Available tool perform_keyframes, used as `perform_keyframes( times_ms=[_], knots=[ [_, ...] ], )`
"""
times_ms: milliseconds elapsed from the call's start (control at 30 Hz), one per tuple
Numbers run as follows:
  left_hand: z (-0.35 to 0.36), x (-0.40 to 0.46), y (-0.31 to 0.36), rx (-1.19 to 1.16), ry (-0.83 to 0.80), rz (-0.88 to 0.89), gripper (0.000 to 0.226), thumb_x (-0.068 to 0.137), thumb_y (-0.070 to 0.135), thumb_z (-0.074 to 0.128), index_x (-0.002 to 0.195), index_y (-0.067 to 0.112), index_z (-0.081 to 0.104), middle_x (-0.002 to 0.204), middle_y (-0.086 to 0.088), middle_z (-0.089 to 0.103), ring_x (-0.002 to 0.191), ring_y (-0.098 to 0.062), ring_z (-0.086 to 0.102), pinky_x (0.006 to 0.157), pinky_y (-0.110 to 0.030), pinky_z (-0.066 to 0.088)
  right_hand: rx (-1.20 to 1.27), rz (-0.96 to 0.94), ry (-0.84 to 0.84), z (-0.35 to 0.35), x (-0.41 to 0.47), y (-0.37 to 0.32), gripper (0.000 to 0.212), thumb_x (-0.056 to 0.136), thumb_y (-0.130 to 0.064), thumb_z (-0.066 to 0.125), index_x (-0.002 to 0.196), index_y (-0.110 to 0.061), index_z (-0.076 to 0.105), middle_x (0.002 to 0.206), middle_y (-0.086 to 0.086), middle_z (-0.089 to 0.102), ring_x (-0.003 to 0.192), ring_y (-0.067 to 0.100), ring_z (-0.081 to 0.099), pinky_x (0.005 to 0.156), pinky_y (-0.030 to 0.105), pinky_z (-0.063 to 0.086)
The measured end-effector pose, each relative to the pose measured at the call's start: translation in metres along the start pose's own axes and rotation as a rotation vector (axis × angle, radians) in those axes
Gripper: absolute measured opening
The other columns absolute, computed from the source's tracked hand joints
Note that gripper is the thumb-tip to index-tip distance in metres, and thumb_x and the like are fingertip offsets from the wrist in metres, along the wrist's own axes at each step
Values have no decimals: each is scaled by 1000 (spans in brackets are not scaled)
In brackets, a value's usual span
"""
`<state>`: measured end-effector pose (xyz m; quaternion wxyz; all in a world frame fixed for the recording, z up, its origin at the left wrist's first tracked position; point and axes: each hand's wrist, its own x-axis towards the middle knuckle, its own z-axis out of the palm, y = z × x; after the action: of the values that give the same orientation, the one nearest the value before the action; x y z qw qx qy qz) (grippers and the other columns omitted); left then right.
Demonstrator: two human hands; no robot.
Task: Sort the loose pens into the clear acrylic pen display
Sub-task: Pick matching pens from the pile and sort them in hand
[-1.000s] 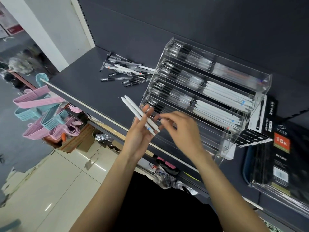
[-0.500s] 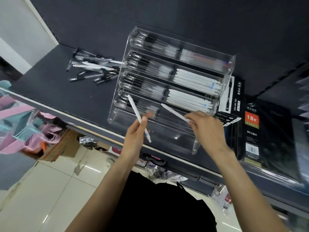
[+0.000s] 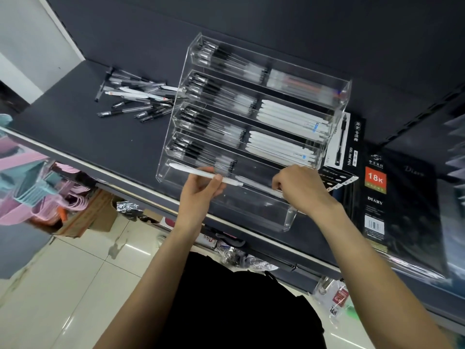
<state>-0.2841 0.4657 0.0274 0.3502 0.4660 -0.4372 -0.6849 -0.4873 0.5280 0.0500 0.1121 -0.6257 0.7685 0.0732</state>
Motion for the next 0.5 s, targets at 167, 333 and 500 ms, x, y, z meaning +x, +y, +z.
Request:
perform_keyframes(
  times_ms=[167,333,500],
  knots=[
    [17,6,7,9,-29,10,13,90,9,61,102,13,57,90,-4,68,79,-9,70,73,-17,54,171,65,92,4,-9,1,35,91,-3,44,105,-23,69,107,1,68,98,25,62,80,36,50],
    [32,12,8,40,-59,4,9,91,12,62,99,12,58,91,-4,70,81,-11,70,74,-18,53,549,18,320,-9,-21,-6,29,94,-15,49,116,-26,64,111,-9,67,99,11,63,87,37,52],
    [50,16,15,201,-163,74,5,89,17,64,92,12,62,84,2,71,80,-6,69,70,-14,50,553,-80,389,-13,-22,-11,21,89,-28,63,109,-27,67,99,-12,68,91,10,61,79,38,52]
  ],
)
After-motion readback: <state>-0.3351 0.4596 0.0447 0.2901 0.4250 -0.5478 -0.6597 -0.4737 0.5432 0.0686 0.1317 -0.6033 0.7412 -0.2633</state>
